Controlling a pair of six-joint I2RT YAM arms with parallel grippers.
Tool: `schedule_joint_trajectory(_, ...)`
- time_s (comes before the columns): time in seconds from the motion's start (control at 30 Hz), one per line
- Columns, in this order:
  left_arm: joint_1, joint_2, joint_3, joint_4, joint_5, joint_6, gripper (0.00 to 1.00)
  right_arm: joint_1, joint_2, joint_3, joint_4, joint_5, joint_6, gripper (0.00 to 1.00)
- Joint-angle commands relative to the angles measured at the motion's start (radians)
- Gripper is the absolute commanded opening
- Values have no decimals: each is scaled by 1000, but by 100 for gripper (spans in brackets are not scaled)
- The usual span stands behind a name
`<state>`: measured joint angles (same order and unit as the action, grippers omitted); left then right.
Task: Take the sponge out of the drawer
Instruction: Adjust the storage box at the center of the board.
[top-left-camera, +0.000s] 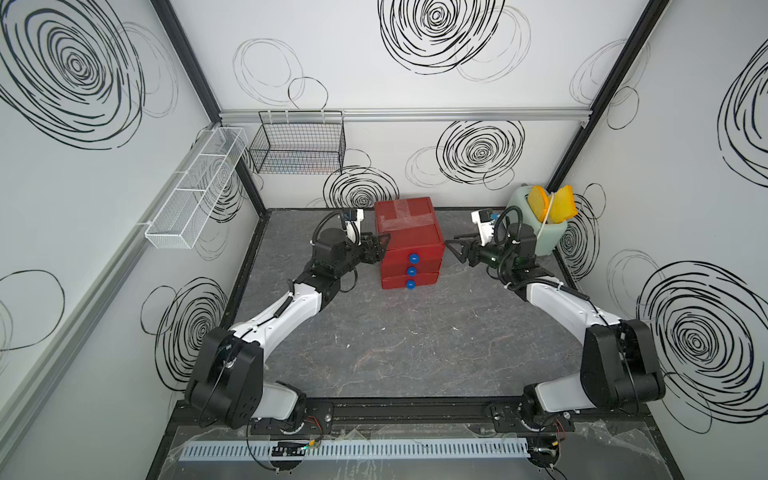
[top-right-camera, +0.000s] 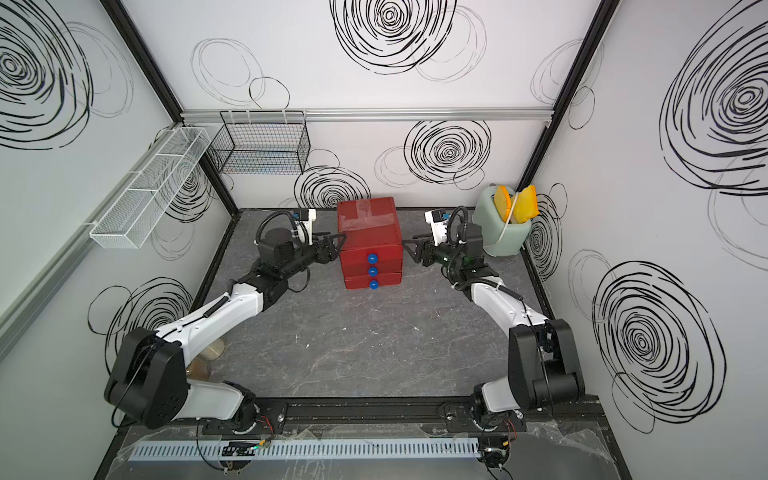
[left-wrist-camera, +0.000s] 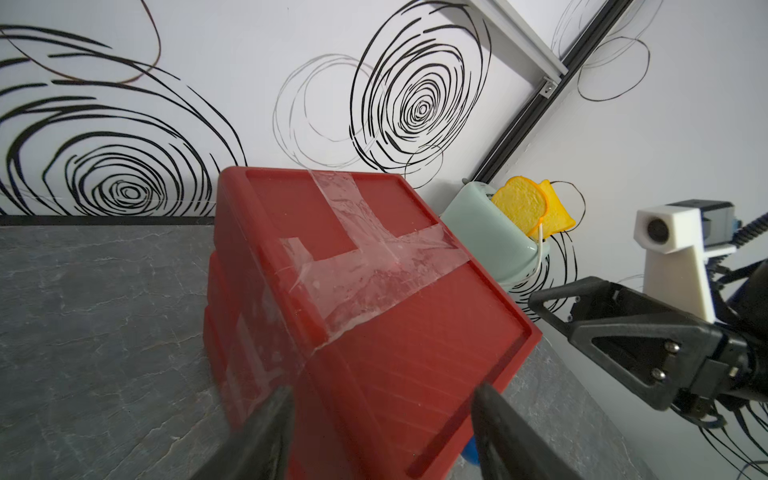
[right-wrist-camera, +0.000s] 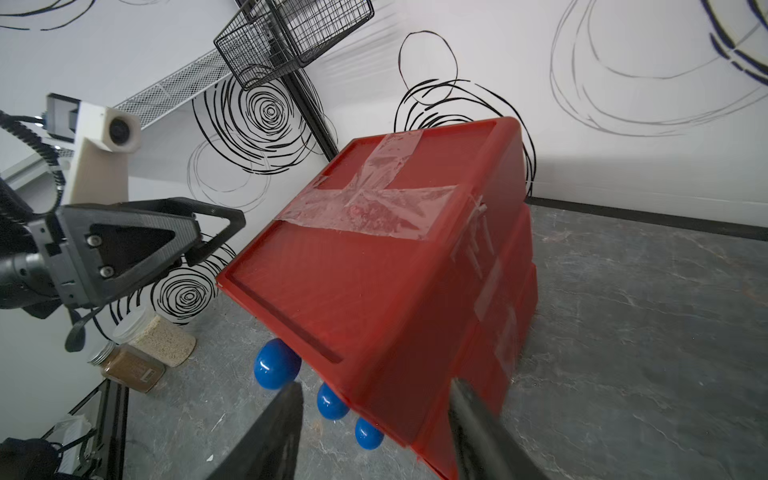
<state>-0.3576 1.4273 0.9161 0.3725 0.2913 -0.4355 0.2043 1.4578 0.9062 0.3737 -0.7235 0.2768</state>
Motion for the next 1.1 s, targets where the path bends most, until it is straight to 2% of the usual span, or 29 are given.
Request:
schedule_joint_trajectory(0.0, 12, 25, 23, 87, 57, -39, 72, -3, 26, 61, 76, -54, 32, 58)
schedule_joint_trajectory(0.57, 23, 203, 39, 284, 209, -128, 72, 75, 124, 53, 146, -76, 81, 53)
schedule_joint_trajectory(0.9, 31, 320, 121, 357, 326, -148, 71, 184, 51, -16, 133, -10, 90, 53)
schedule_joint_trajectory(1.07, 13, 350, 118, 389, 330, -160, 70, 222, 11, -46, 93, 27, 85, 52)
